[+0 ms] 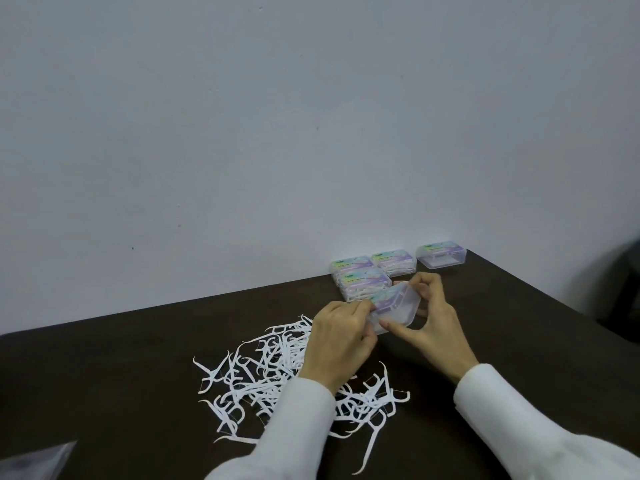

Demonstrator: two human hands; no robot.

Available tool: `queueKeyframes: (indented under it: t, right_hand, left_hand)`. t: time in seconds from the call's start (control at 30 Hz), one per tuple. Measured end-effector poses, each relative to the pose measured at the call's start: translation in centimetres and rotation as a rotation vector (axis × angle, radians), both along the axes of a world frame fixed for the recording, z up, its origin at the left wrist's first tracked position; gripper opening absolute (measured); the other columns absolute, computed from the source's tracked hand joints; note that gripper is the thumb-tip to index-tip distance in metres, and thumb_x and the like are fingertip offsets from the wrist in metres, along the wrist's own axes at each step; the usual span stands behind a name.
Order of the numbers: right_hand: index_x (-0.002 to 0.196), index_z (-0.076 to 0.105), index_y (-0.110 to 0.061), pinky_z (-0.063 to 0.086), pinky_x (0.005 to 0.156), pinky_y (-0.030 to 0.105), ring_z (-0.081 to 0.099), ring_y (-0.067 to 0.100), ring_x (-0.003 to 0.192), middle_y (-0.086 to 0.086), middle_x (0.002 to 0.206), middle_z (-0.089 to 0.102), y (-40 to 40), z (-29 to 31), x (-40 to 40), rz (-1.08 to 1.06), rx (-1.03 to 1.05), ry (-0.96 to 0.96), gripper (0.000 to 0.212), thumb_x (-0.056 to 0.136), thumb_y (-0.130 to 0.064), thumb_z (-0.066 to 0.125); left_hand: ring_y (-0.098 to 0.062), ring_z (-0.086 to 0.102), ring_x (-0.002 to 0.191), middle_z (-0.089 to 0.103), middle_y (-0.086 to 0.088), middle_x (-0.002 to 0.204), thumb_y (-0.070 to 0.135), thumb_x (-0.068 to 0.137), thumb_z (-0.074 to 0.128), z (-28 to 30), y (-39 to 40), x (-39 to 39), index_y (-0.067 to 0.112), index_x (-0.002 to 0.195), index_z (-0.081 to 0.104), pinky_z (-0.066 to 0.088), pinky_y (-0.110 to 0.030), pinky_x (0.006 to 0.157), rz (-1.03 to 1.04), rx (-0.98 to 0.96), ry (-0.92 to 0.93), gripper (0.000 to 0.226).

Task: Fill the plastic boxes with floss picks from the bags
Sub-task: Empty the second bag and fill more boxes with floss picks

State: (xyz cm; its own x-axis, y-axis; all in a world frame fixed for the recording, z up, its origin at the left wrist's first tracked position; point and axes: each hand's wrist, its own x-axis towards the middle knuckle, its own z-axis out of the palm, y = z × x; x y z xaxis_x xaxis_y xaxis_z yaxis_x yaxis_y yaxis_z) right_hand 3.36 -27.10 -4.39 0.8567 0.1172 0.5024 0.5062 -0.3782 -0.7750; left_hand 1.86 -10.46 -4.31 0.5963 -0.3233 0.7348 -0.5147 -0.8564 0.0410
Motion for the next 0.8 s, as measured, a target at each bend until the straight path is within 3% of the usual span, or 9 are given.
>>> queueKeyframes:
  t: [0.13,0.37,0.53,0.67,0.8]
  right_hand:
    - [0.1,0.035,-0.033,0.044,0.077,0.001,0.053,-0.005,0.099,-0.02,0.107,0.05,0.1,0.04,-0.02,-0.004,-0.036,-0.034,0.058,0.066,-0.025,0.082]
    - [0.104,0.04,-0.022,0.043,0.076,0.001,0.052,-0.008,0.098,-0.021,0.106,0.05,0.15,-0.07,0.21,-0.021,-0.047,-0.059,0.057,0.065,-0.023,0.082]
    - [0.098,0.039,-0.031,0.045,0.077,0.004,0.054,-0.011,0.099,-0.019,0.106,0.052,0.24,-0.02,0.14,0.007,-0.048,-0.057,0.054,0.066,-0.021,0.082]
    - [0.101,0.042,-0.026,0.044,0.074,0.002,0.051,-0.02,0.099,-0.021,0.106,0.051,0.38,-0.11,0.11,0.016,-0.028,-0.059,0.053,0.067,-0.018,0.082]
    - [0.101,0.041,-0.028,0.046,0.074,0.003,0.053,-0.015,0.098,-0.022,0.108,0.049,0.4,-0.05,0.14,0.019,-0.013,-0.068,0.052,0.068,-0.018,0.08]
  left_hand:
    - [-0.008,0.064,0.066,0.07,0.008,0.08,0.022,0.068,0.073,0.05,0.09,-0.09,0.017,0.092,0.067,0.049,-0.018,0.067,-0.033,-0.014,0.037,0.025]
    - [-0.009,0.063,0.063,0.069,0.004,0.075,0.016,0.062,0.081,-0.07,-0.32,-0.14,0.013,0.091,0.069,0.049,-0.02,0.062,-0.018,-0.035,-0.008,0.031]
    - [-0.009,0.062,0.063,0.068,0.004,0.073,0.016,0.06,0.082,-0.12,-0.45,-0.19,0.013,0.086,0.068,0.048,-0.019,0.063,0.009,-0.038,-0.045,0.029]
    - [-0.009,0.064,0.065,0.068,0.004,0.074,0.018,0.058,0.082,-0.19,-0.44,-0.19,0.013,0.085,0.069,0.049,-0.02,0.066,0.036,-0.039,-0.063,0.031]
    - [-0.008,0.065,0.069,0.07,0.005,0.079,0.02,0.063,0.081,-0.16,-0.36,-0.29,0.014,0.09,0.07,0.051,-0.02,0.07,0.033,-0.032,-0.056,0.031]
